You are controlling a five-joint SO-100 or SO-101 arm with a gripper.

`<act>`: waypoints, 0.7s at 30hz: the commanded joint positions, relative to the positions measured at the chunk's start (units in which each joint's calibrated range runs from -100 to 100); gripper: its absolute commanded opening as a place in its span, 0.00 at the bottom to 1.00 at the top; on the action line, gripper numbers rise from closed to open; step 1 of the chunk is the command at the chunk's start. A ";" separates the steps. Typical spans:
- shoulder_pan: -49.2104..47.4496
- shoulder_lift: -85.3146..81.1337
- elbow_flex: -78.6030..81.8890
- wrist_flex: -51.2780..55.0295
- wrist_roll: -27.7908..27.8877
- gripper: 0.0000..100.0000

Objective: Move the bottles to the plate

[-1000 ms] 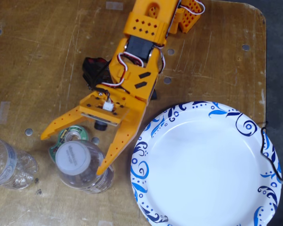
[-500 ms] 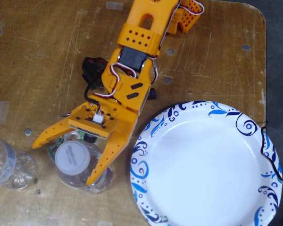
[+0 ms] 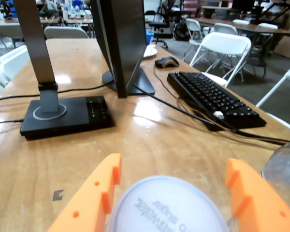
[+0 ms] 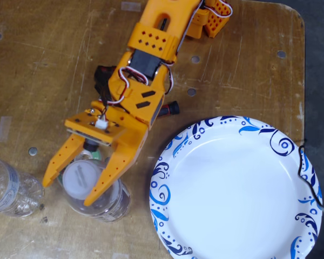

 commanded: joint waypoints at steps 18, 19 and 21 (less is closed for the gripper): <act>0.02 1.49 -0.43 -2.99 -0.25 0.31; 0.12 2.24 -0.79 -2.99 -0.10 0.31; 0.12 3.43 -0.88 -3.08 0.11 0.34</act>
